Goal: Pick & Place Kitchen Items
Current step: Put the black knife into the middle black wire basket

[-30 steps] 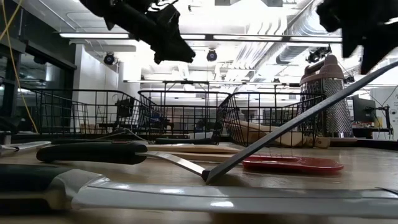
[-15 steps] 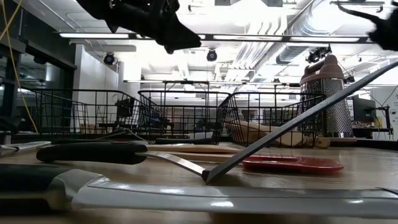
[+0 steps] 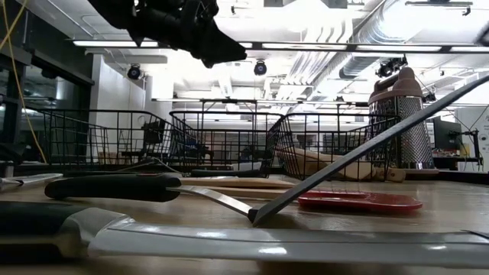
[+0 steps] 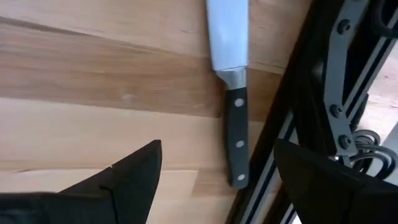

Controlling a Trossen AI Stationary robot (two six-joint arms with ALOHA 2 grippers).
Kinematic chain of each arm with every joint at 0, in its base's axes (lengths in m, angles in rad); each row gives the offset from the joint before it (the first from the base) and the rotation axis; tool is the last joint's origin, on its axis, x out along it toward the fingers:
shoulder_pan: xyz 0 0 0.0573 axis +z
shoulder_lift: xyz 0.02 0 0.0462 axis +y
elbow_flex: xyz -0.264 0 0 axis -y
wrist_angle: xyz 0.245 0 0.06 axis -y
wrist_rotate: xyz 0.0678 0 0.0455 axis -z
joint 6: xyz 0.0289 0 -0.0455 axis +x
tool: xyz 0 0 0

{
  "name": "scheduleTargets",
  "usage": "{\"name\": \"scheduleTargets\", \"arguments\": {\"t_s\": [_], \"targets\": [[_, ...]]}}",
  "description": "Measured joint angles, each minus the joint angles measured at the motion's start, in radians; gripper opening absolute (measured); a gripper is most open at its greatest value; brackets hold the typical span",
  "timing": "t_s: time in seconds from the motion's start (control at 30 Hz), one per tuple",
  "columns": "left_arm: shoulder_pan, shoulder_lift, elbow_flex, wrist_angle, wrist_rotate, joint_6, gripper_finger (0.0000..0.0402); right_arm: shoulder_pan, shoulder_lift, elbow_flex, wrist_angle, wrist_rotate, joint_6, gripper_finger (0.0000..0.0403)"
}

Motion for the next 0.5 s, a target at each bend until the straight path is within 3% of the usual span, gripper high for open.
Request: {"name": "scheduleTargets", "arguments": {"t_s": [0.27,0.5], "targets": [[0.000,0.000,0.000,-0.001,-0.001,0.000,0.0142,0.011,0.000,-0.109,0.154,0.017,0.002,0.0301],[0.000,0.000,0.000,-0.001,-0.002,-0.001,0.0142,0.011,0.000,-0.158,0.183,0.007,-0.004,0.0301]]}}
